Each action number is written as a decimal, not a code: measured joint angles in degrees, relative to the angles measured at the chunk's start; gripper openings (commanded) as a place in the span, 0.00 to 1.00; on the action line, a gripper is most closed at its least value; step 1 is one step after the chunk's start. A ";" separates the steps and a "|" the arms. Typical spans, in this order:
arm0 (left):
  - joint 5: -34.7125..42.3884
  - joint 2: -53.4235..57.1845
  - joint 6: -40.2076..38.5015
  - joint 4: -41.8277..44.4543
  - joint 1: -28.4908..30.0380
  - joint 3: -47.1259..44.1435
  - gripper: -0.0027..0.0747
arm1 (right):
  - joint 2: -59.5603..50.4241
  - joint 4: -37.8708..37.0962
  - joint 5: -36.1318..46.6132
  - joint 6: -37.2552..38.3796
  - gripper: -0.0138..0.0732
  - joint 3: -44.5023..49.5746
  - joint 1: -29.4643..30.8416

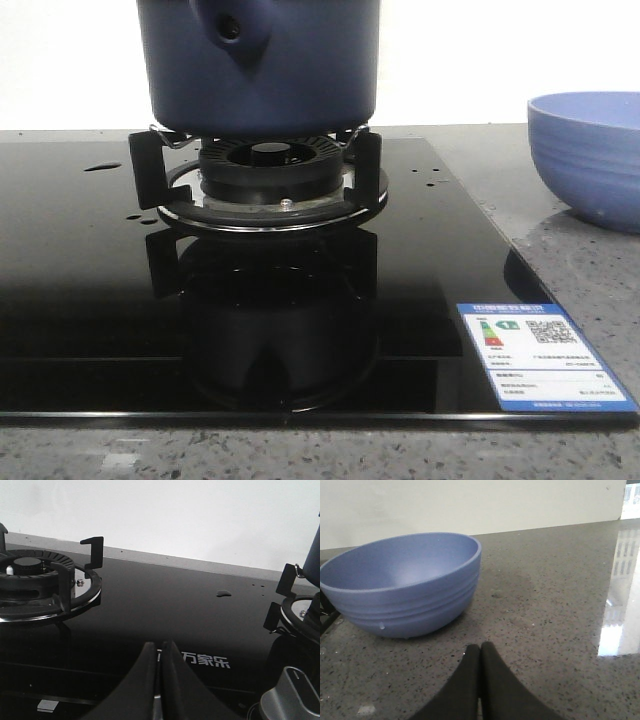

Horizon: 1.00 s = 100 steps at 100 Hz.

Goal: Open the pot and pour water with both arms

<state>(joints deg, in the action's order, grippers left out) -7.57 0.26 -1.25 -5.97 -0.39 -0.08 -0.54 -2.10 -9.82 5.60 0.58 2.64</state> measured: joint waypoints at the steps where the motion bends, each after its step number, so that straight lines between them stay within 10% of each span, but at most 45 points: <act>1: 0.00 0.00 0.00 0.00 0.00 0.00 0.01 | 0.00 0.00 0.00 0.00 0.09 0.00 0.00; 56: 0.46 0.00 0.00 -1.73 0.00 0.00 0.01 | 0.00 9.15 1.34 0.00 0.09 0.00 0.00; 100: 4.33 0.00 -0.09 -30.79 0.00 0.12 0.01 | 0.00 29.15 1.46 0.00 0.10 -0.11 0.00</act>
<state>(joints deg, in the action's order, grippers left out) -3.24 0.26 -1.34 -36.76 -0.39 0.04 -0.54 27.05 -8.36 5.60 0.47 2.64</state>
